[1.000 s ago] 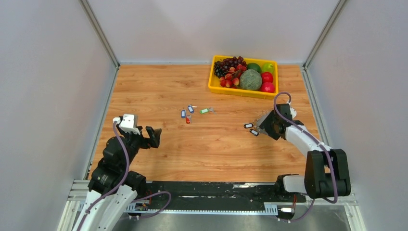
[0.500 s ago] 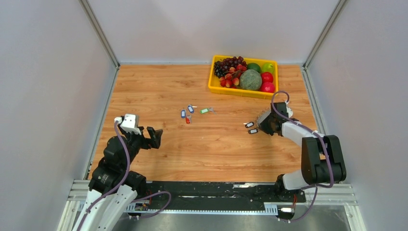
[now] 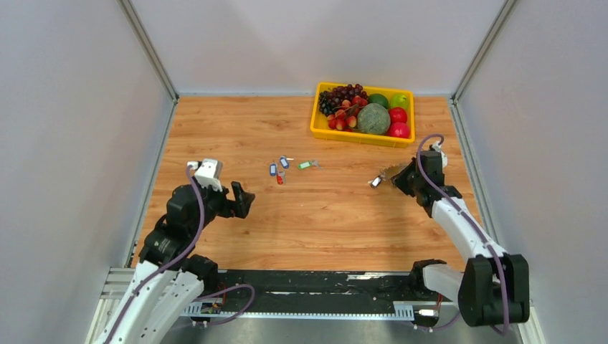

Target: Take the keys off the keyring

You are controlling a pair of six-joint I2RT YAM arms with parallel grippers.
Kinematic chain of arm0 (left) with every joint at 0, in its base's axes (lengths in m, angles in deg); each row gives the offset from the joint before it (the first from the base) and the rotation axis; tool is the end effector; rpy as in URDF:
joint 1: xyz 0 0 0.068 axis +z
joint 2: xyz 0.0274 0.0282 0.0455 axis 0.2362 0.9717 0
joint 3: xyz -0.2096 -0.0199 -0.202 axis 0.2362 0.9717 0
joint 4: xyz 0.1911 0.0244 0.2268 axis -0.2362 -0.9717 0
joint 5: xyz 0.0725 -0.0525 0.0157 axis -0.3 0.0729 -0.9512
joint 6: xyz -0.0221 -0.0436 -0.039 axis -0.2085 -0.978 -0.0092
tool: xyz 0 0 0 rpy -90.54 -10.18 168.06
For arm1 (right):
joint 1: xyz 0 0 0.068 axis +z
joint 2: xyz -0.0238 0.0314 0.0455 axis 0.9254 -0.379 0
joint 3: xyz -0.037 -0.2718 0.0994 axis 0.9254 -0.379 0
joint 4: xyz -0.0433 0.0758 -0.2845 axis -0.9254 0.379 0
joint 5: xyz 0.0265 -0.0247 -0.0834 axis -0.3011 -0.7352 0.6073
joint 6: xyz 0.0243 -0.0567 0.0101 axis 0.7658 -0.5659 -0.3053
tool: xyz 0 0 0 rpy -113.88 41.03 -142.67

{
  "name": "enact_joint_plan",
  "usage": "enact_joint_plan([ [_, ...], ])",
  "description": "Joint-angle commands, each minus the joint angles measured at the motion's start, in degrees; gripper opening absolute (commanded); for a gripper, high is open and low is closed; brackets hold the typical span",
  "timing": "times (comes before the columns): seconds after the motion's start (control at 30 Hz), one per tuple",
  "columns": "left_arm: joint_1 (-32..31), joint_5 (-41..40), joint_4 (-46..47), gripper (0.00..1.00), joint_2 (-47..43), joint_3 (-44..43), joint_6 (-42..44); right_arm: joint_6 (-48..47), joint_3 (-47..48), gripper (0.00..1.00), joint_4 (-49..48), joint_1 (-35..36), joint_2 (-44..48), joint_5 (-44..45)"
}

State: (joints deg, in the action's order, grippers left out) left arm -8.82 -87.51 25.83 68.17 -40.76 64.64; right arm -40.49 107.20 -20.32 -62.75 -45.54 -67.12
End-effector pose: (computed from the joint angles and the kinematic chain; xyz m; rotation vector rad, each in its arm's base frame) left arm 0.1264 -0.0531 0.3009 0.0925 1.9398 -0.4818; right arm 0.2653 0.0229 0.1982 0.7782 2.2696 0.3924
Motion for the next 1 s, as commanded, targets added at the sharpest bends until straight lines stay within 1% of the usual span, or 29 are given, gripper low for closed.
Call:
enact_joint_plan([
  [0.0,-0.1,8.3,1.5,1.00,8.8,-6.9,-6.6,-5.9,2.9,0.00,1.3,0.3,7.6,-3.6],
  [0.13,-2.5,9.8,8.0,1.00,10.5,-5.8,-11.2,-8.7,4.7,0.00,2.4,0.3,12.5,-7.6],
  [0.2,-4.7,10.5,13.1,1.00,10.1,-3.8,-13.8,-9.1,6.1,0.00,3.2,0.3,14.1,-9.7],
  [0.23,-5.4,11.0,17.1,1.00,10.0,-2.2,-15.2,-9.3,7.0,0.00,3.8,0.3,14.7,-10.7],
  [0.37,-10.1,12.2,27.6,0.99,11.0,1.6,-16.8,-9.1,9.9,0.00,5.7,0.4,17.0,-15.2],
  [0.5,-15.5,10.7,33.9,0.96,13.3,3.2,-14.6,-7.2,12.1,0.00,6.4,0.4,19.6,-19.9],
  [0.67,-22.9,6.2,40.8,0.91,14.4,4.9,-10.1,-2.6,14.8,0.00,6.8,0.4,23.3,-22.0],
  [0.73,-24.9,4.5,43.2,0.89,14.6,5.8,-7.1,-1.2,15.9,0.00,6.9,0.4,24.8,-22.7],
  [0.83,-26.8,2.7,46.7,0.87,14.8,7.3,-4.9,-0.1,17.6,0.00,7.2,0.3,26.5,-23.6],
  [0.97,-29.6,3.1,51.2,0.83,17.3,7.7,-3.4,1.7,19.0,0.00,8.0,0.4,27.8,-23.5],
])
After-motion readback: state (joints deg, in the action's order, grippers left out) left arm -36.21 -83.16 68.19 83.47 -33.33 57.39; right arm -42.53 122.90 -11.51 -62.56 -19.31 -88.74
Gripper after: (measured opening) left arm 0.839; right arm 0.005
